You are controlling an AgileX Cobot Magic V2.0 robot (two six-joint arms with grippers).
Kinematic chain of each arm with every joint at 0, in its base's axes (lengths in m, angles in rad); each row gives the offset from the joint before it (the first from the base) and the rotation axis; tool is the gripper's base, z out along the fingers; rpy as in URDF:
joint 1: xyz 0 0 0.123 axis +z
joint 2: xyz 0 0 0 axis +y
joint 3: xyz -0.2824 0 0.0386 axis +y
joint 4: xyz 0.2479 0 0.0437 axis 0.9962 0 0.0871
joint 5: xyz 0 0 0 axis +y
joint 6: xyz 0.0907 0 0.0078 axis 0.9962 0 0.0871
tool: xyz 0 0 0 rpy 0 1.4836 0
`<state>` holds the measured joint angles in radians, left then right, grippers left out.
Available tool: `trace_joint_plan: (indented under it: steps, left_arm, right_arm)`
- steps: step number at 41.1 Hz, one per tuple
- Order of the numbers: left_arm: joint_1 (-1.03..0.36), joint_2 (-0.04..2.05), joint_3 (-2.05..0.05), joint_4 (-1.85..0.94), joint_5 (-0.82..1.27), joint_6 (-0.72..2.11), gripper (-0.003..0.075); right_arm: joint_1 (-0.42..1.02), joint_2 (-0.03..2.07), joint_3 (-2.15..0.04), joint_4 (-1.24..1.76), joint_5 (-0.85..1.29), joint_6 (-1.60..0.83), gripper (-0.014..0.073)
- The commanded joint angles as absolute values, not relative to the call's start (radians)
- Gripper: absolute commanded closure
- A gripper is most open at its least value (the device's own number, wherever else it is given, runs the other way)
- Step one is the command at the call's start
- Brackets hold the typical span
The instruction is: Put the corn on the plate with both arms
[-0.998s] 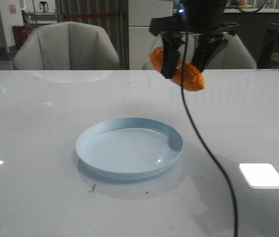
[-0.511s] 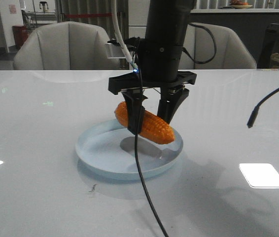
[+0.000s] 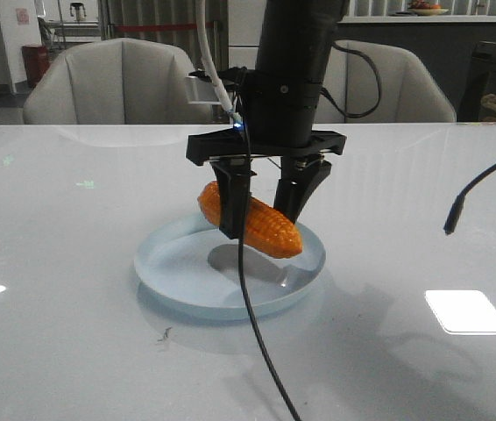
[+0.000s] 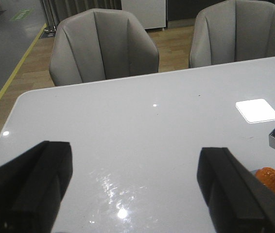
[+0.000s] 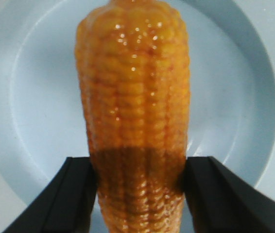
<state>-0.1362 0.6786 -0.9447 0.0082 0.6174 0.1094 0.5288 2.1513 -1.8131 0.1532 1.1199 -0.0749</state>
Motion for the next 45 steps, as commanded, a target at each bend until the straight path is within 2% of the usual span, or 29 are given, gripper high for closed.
trace_joint_plan:
  steps: [1,4,19,28,35,45]
  left_arm:
    - [-0.137,0.677,-0.973,0.0,0.537,0.101,0.0141]
    - [-0.137,0.677,-0.973,0.0,0.545,0.101,0.0141]
    - [-0.137,0.677,-0.973,0.0,0.551,0.101,0.0141]
    - [-0.137,0.677,-0.973,0.0,0.551,0.101,0.0141]
    - [-0.137,0.677,-0.973,0.0,0.552,0.101,0.0141]
    - [-0.137,0.677,-0.973,0.006,0.554,0.101,0.0141]
  right_arm:
    - [0.528,2.088,-1.848,0.164,1.107,-0.085,0.0092]
    - [0.528,2.088,-1.848,0.164,1.107,-0.085,0.0069]
    - [0.527,2.082,-1.848,0.182,1.099,-0.085,0.0074]
    - [0.495,1.963,-1.848,0.167,1.009,-0.077,0.0074]
    - [0.419,1.816,-1.848,0.159,0.936,-0.076,0.0074]
    - [0.221,1.585,-1.803,0.145,1.003,-0.078,0.0074]
